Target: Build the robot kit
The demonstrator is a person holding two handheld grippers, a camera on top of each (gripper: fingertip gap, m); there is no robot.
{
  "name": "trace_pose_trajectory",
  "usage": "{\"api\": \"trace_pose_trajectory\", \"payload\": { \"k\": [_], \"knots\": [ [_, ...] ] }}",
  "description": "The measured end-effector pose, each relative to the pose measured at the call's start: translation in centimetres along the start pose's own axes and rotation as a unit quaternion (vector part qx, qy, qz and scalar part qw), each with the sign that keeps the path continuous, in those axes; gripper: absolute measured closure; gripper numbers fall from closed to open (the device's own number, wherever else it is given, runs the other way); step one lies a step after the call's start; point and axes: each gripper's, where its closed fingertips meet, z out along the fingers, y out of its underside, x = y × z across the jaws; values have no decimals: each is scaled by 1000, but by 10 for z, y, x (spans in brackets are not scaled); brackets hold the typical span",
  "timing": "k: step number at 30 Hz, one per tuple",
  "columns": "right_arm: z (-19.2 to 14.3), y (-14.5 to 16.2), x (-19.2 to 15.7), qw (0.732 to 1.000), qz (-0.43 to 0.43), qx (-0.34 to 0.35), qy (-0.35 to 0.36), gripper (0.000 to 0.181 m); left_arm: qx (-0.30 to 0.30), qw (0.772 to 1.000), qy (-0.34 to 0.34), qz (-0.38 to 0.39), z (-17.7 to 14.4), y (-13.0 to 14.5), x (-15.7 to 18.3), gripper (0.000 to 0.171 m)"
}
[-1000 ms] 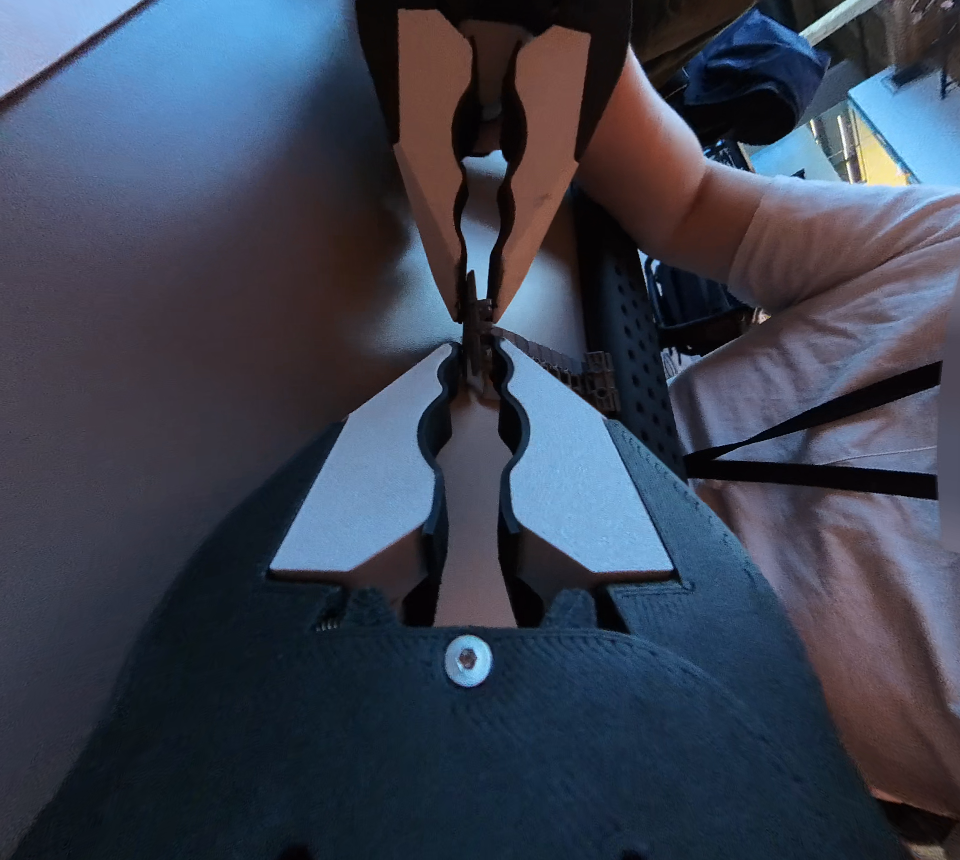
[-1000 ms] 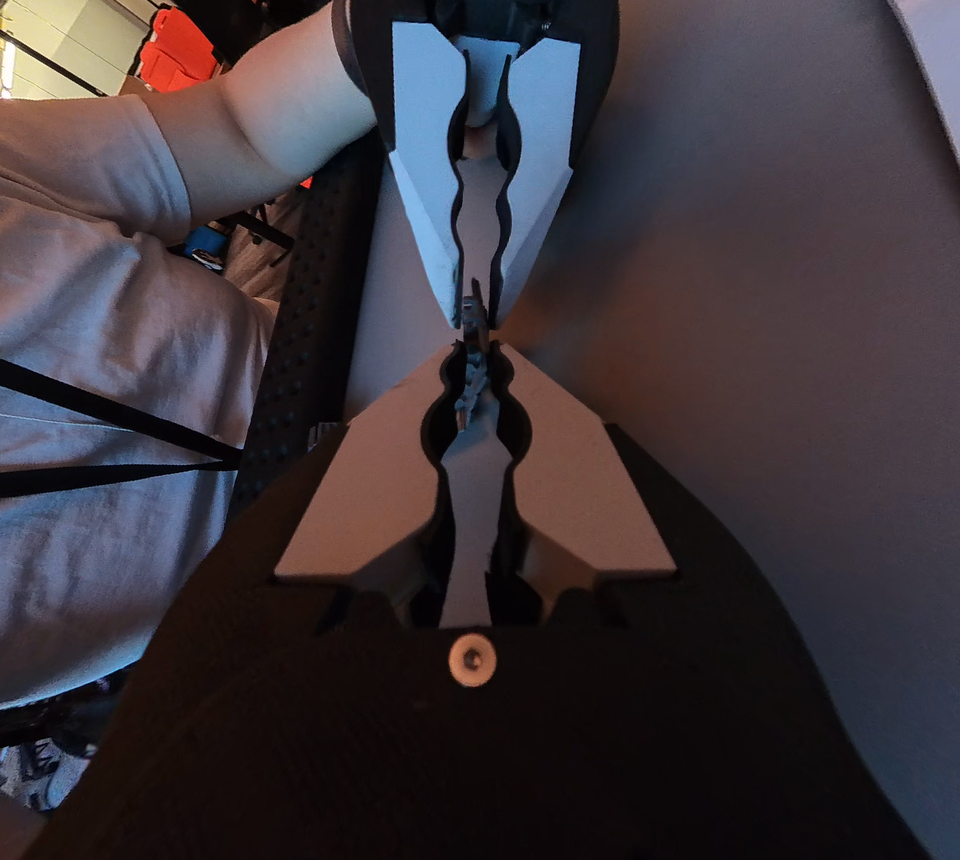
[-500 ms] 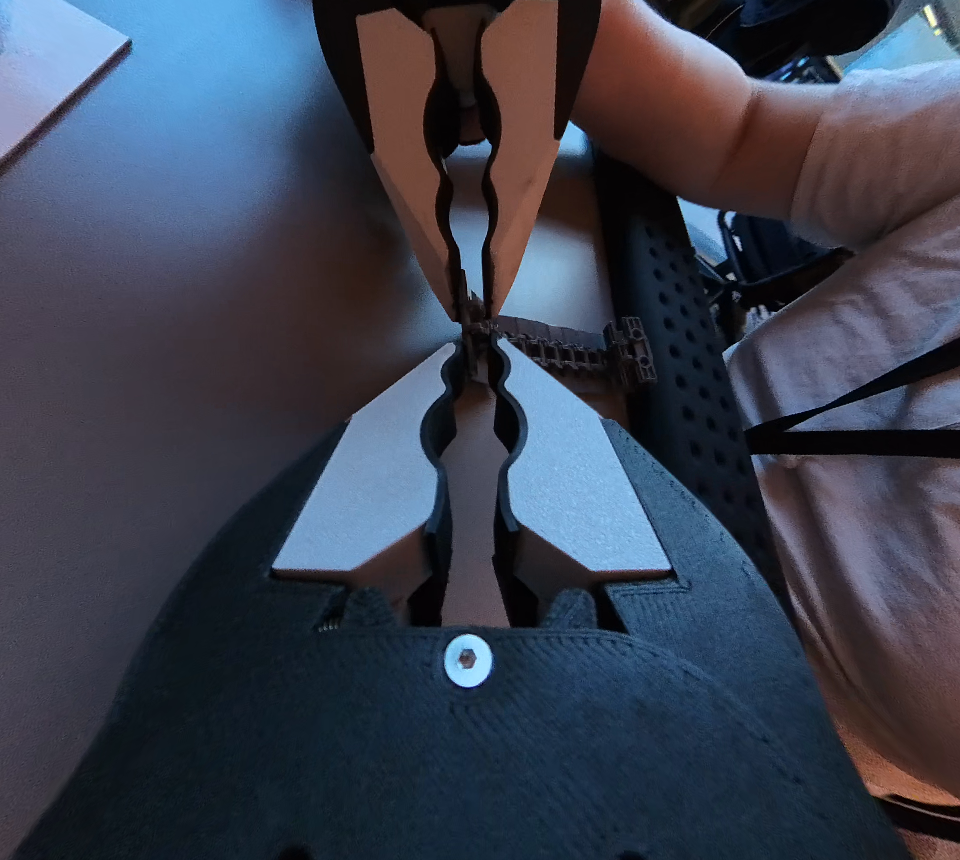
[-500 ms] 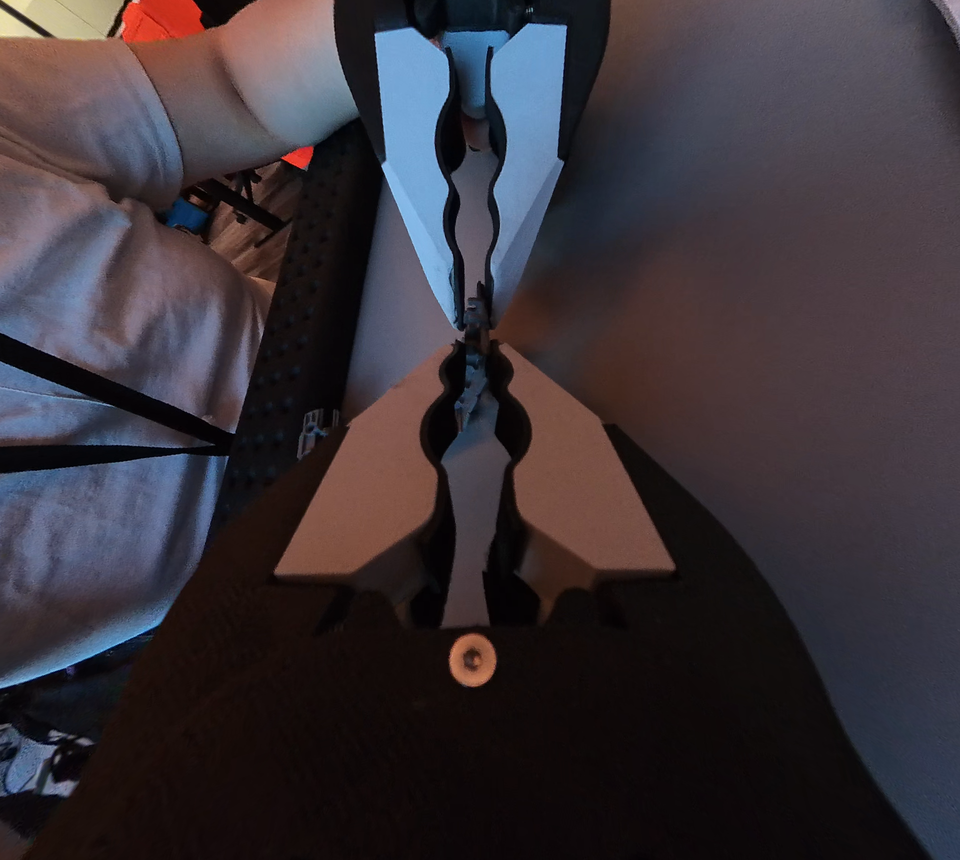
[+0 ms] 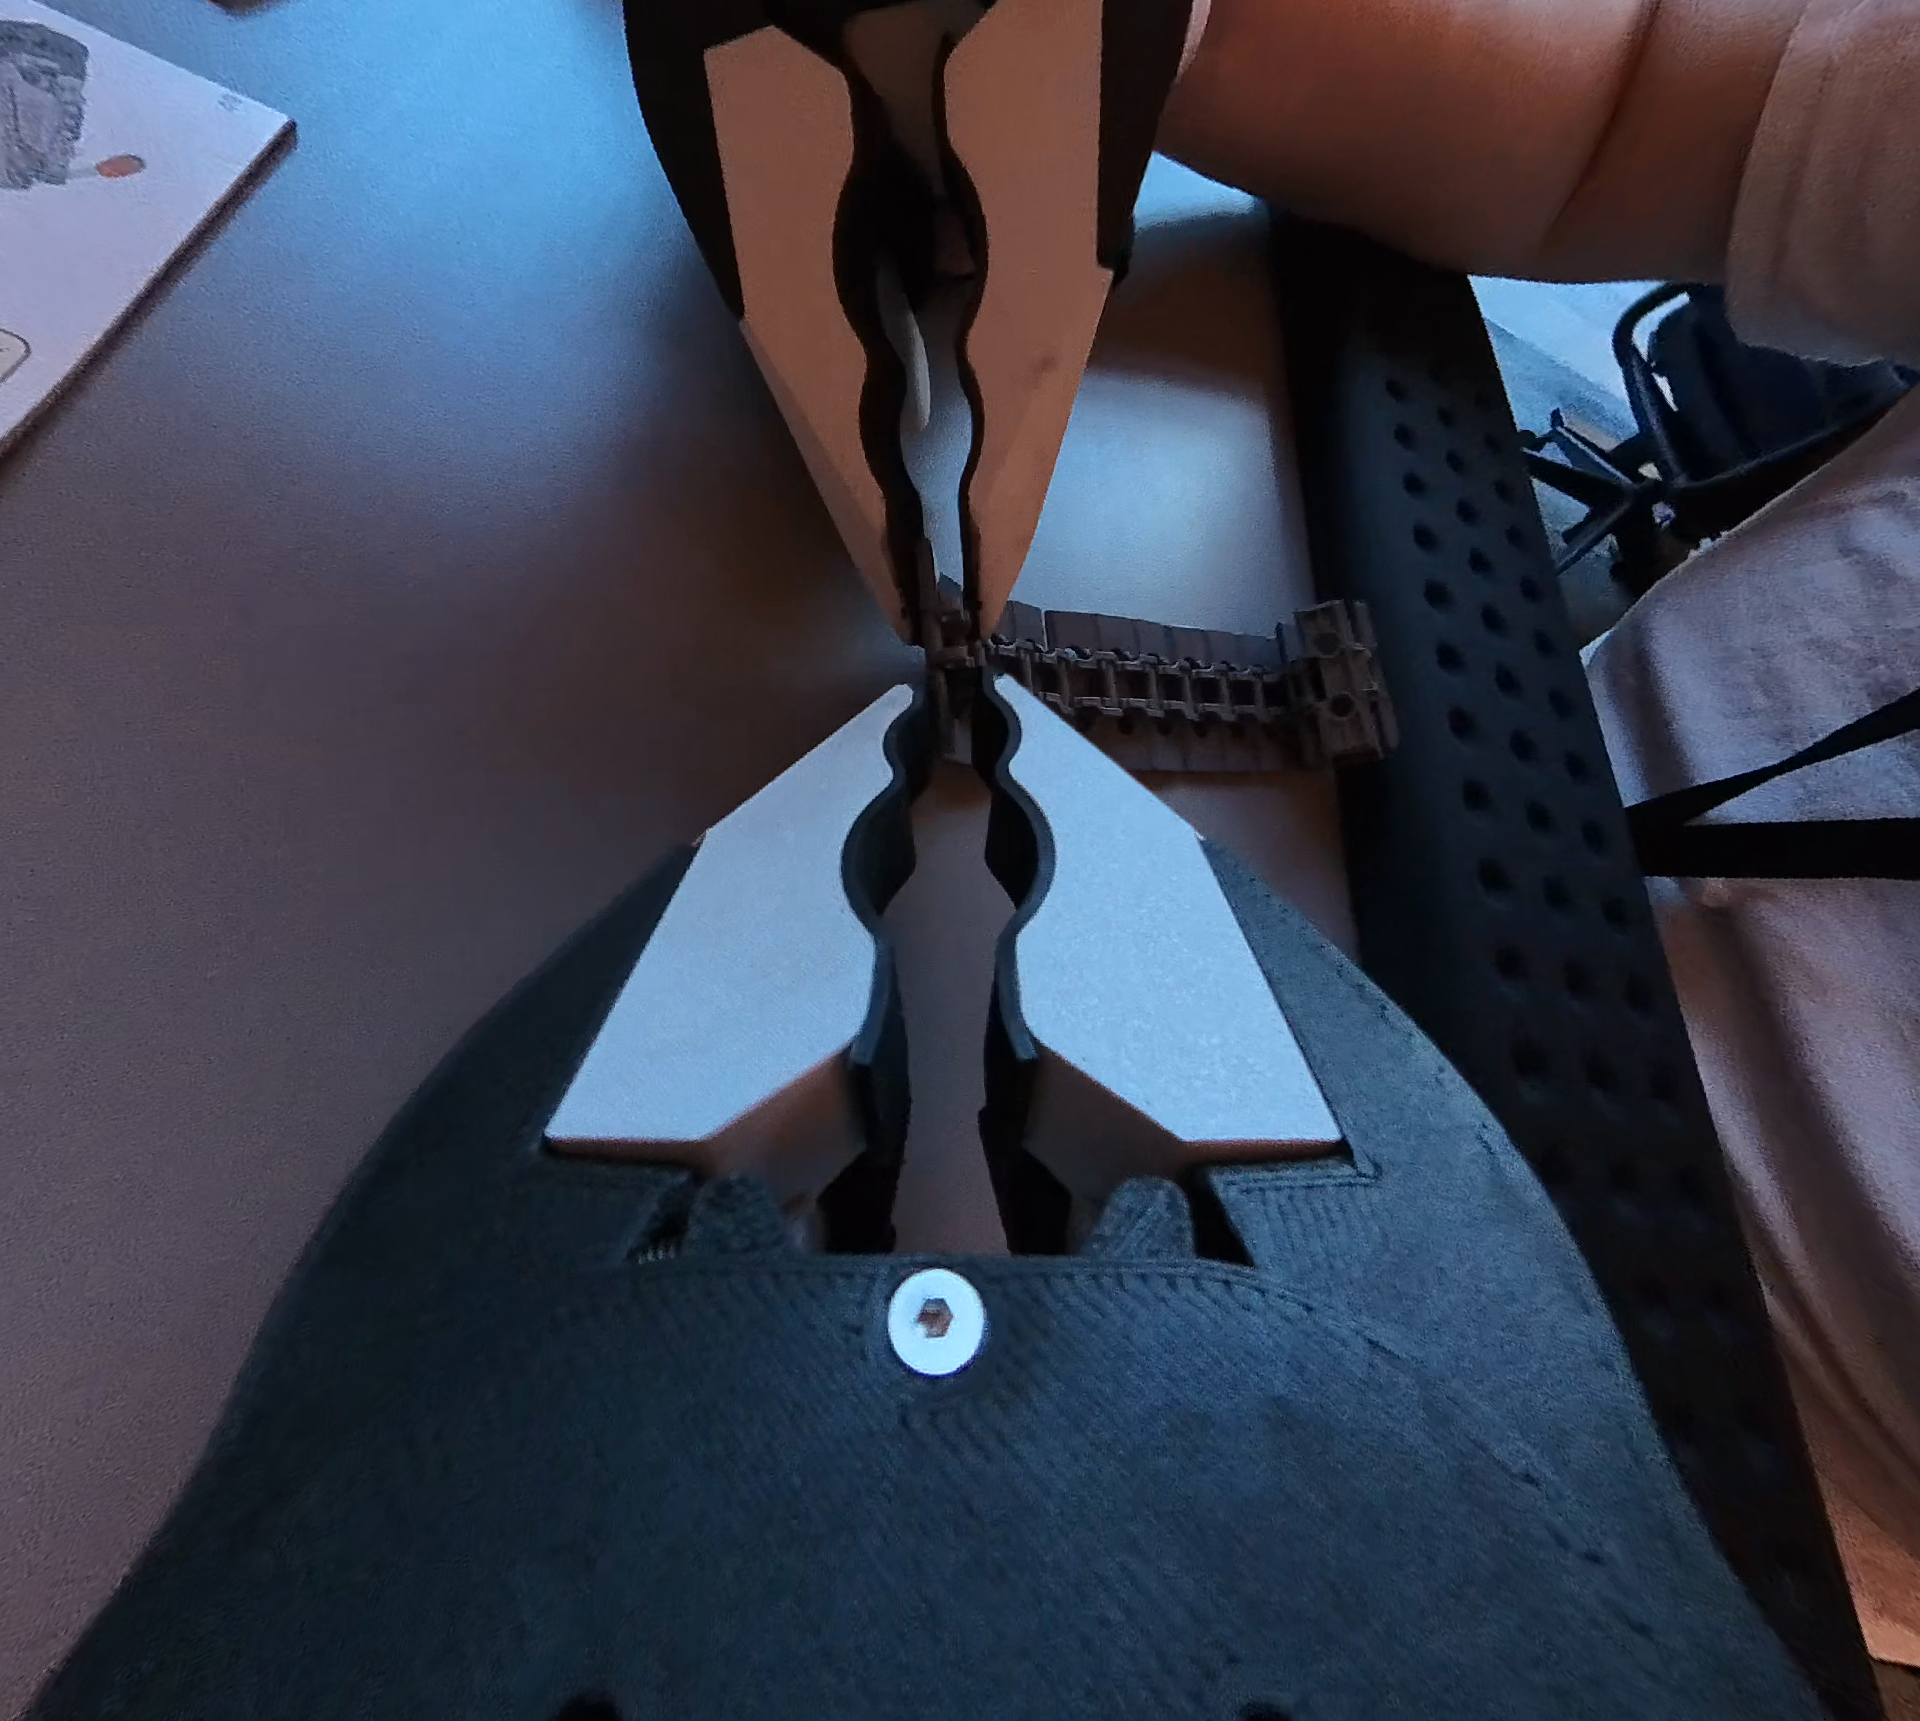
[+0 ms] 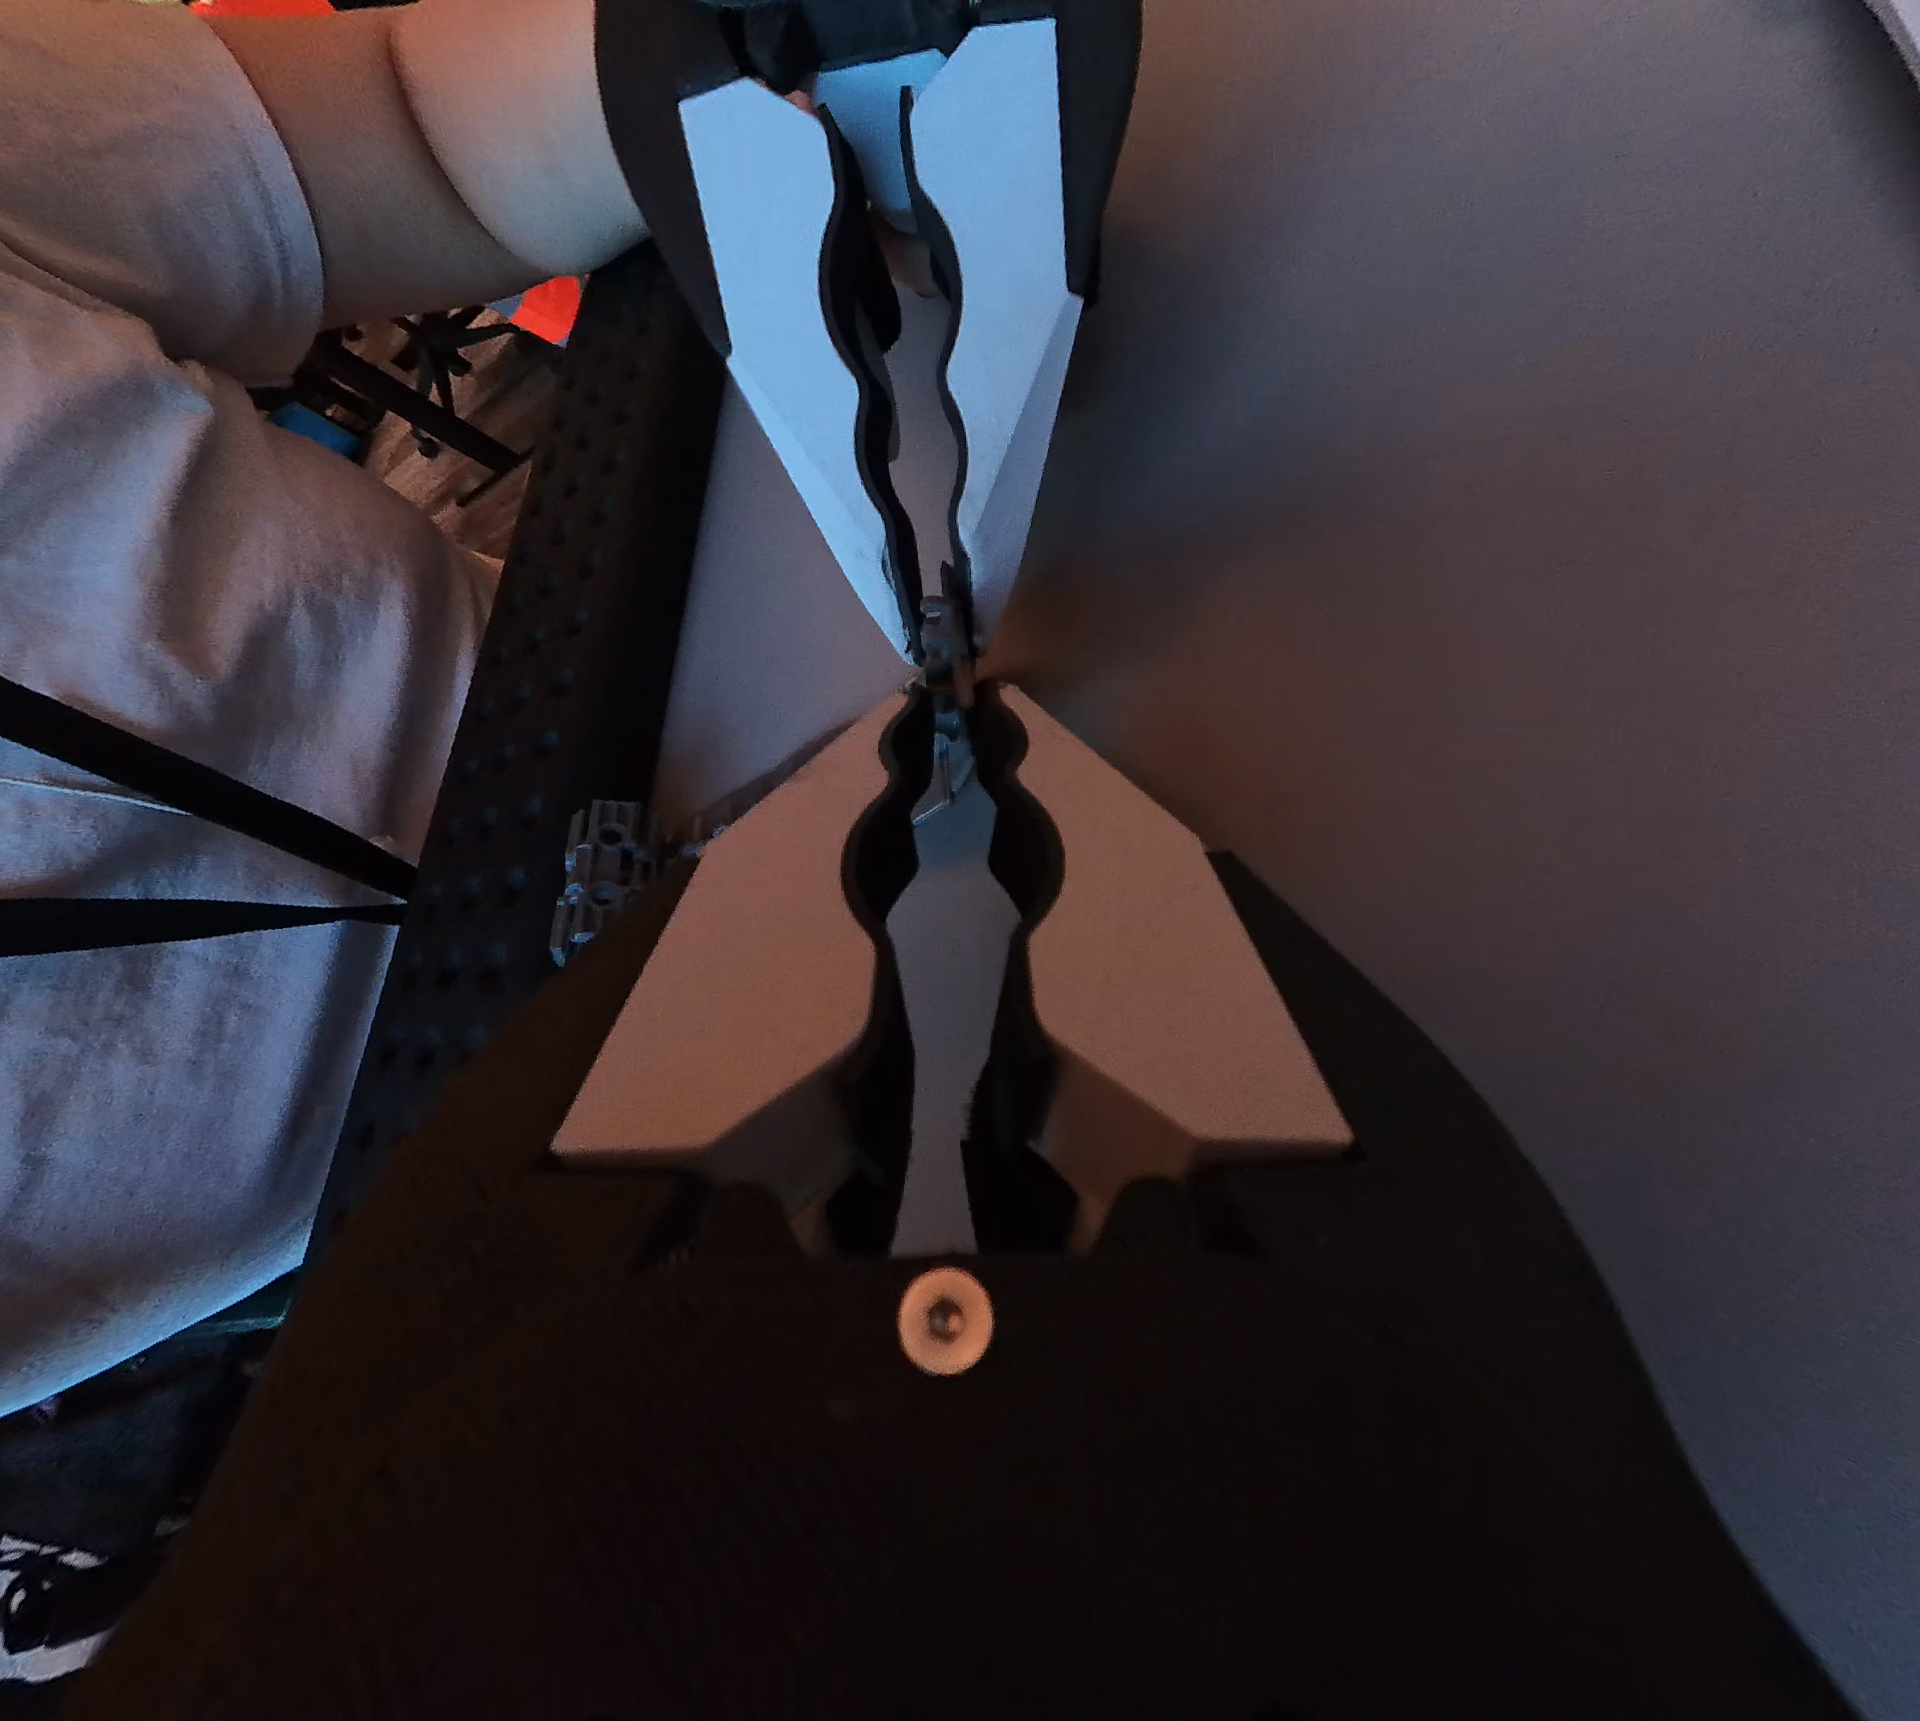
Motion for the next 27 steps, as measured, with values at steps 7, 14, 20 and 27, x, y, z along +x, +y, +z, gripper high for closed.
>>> {"api": "trace_pose_trajectory", "payload": {
  "k": [7, 14, 20, 27],
  "knots": [
    [1, -4, -3, 1000, -4, 0, 3, 175, 5, 1000, 9, 10, -4, 0, 2, 166],
    [-1, -10, 2, 1000, 5, 9, 26, 175, 19, 1000, -15, 9, -7, -5, -7, 165],
    [1, -15, 7, 999, -8, 31, 32, 175, 47, 999, -5, -21, -21, -9, -12, 157],
    [1, -25, -1, 993, -98, 52, 51, 175, 103, 995, 2, -15, -39, -15, -2, 142]
  ]
}}
